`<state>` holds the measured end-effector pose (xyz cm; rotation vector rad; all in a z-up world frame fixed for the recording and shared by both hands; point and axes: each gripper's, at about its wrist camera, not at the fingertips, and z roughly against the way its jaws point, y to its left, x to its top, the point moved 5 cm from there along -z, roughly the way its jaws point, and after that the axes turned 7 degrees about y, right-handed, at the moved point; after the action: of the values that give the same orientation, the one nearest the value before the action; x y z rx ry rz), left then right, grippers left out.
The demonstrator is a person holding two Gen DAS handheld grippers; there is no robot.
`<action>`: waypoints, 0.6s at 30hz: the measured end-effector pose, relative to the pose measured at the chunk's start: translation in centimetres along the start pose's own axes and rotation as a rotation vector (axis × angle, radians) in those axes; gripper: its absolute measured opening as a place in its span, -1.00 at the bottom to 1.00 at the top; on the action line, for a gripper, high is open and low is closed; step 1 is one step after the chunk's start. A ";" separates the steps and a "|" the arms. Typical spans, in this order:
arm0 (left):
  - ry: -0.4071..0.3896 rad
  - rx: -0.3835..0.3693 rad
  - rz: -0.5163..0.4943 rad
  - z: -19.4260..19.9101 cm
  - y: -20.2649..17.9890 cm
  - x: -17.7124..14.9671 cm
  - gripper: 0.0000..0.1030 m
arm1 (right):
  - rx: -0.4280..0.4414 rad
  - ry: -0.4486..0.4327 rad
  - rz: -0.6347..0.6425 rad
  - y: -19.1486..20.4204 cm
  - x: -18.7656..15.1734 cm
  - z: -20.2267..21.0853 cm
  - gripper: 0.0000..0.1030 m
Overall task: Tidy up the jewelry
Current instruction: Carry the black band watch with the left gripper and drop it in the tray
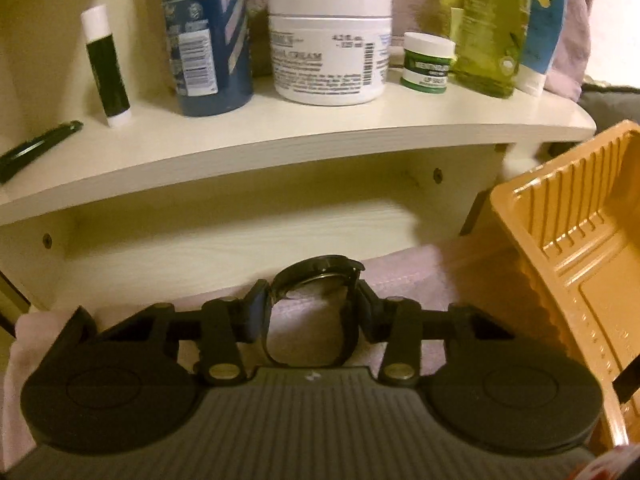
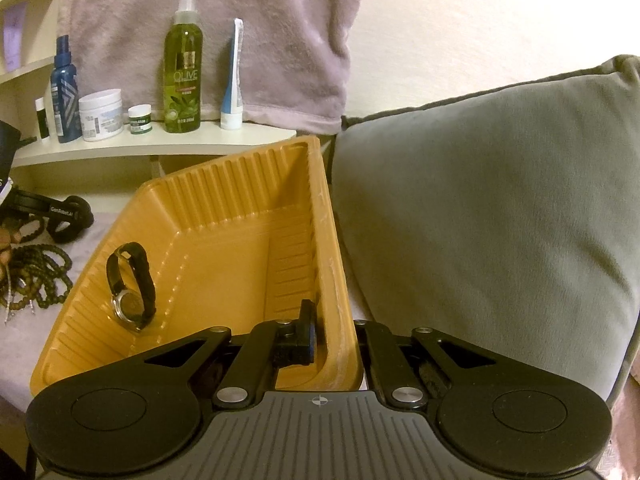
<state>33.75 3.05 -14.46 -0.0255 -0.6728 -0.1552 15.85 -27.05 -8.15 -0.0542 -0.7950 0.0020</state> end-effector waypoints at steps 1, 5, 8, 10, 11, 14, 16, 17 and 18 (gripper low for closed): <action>-0.020 -0.002 -0.005 0.2 -0.1 0.0 -0.22 | 0.001 -0.001 0.000 0.0 0.0 0.0 -0.89; -0.044 -0.008 -0.017 1.6 -0.4 -0.2 -0.28 | 0.002 -0.004 -0.003 0.1 0.0 0.0 -0.89; -0.057 -0.016 -0.026 3.0 -0.5 -0.5 -0.40 | 0.003 -0.004 -0.006 0.0 -0.1 0.0 -0.89; -0.070 -0.022 -0.031 4.1 -0.7 -0.5 -0.40 | 0.005 -0.005 -0.011 -0.1 -0.1 -0.1 -0.89; -0.076 -0.025 -0.035 4.5 -0.9 -0.5 -0.40 | 0.006 -0.005 -0.013 -0.1 -0.1 -0.1 -0.89; -0.084 -0.033 -0.045 5.5 -1.2 -0.9 -0.40 | 0.007 -0.011 -0.013 -0.1 -0.2 0.0 -0.89; -0.084 -0.040 -0.046 6.1 -1.5 -1.0 -0.40 | 0.009 -0.016 -0.012 0.0 -0.1 0.1 -0.89; -0.085 -0.046 -0.047 6.5 -1.6 -1.0 -0.40 | 0.009 -0.018 -0.012 0.0 -0.2 0.1 -0.89; -0.090 -0.056 -0.053 7.0 -1.9 -1.0 -0.40 | 0.009 -0.020 -0.010 0.1 -0.1 0.1 -0.89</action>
<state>28.41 1.79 -9.67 -0.0692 -0.7587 -0.2245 15.66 -26.99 -8.17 -0.0411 -0.8151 -0.0036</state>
